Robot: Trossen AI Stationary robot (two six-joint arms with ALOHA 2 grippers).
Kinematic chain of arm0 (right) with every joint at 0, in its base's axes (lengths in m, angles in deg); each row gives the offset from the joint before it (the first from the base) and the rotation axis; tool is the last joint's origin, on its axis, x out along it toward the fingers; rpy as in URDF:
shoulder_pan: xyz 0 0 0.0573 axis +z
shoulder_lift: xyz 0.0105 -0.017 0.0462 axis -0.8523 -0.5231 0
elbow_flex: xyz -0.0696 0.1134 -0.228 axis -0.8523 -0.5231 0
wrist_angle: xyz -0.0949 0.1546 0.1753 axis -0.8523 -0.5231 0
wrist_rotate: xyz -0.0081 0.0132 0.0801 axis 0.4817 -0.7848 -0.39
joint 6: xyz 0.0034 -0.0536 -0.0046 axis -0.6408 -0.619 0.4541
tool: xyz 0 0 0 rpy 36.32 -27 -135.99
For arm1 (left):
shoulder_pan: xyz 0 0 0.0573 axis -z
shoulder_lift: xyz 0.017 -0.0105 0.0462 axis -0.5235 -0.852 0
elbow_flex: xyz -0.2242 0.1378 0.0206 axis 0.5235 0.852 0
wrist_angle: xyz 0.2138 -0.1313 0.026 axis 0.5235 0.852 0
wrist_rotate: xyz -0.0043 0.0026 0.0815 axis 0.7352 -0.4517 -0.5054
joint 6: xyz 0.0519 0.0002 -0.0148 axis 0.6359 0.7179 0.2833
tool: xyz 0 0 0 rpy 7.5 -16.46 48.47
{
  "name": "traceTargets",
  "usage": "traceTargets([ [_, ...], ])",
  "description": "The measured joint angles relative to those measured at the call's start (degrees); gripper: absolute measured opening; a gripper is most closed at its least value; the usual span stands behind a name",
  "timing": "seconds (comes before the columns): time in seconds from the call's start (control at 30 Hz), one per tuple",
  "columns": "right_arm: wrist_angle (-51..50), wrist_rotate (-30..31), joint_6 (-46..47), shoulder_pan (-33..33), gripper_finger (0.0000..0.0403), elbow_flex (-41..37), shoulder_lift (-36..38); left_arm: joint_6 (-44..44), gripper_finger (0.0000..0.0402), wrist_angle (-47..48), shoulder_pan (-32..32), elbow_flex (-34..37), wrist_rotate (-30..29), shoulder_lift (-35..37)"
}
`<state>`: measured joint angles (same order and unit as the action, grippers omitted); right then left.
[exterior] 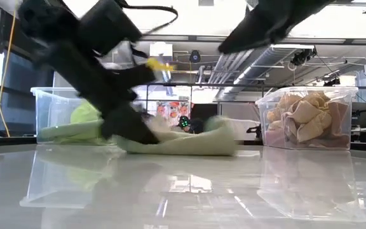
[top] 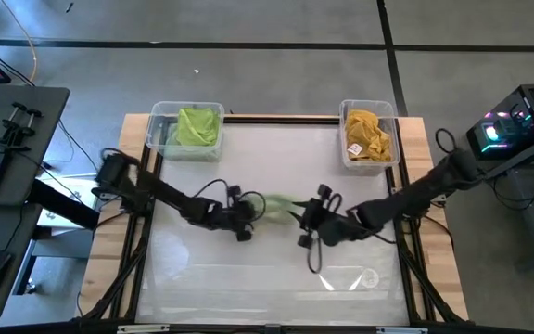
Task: Sort towels by color in basket
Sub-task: Put the green microfiber towel into the left transparent bin
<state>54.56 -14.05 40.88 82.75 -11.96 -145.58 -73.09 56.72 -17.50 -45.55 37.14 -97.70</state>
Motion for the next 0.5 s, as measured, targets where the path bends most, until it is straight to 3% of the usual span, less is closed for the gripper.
traceTargets([
  [0.3, -3.1, 5.0, 0.7, 5.5, 0.0114, 0.0, 0.9, 10.6, 0.0013, 18.6, 13.6, -4.6, -40.8, 26.2],
  [0.37, -3.5, 5.3, 1.8, 5.6, 0.0114, 0.0, 0.1, 10.4, 0.0013, 18.9, 14.9, -5.2, -45.7, 32.1],
  [0.5, -4.4, 5.4, 4.5, 5.6, 0.0114, 0.0, -1.5, 9.5, 0.0013, 24.6, 13.6, -5.1, -47.2, 41.3],
])
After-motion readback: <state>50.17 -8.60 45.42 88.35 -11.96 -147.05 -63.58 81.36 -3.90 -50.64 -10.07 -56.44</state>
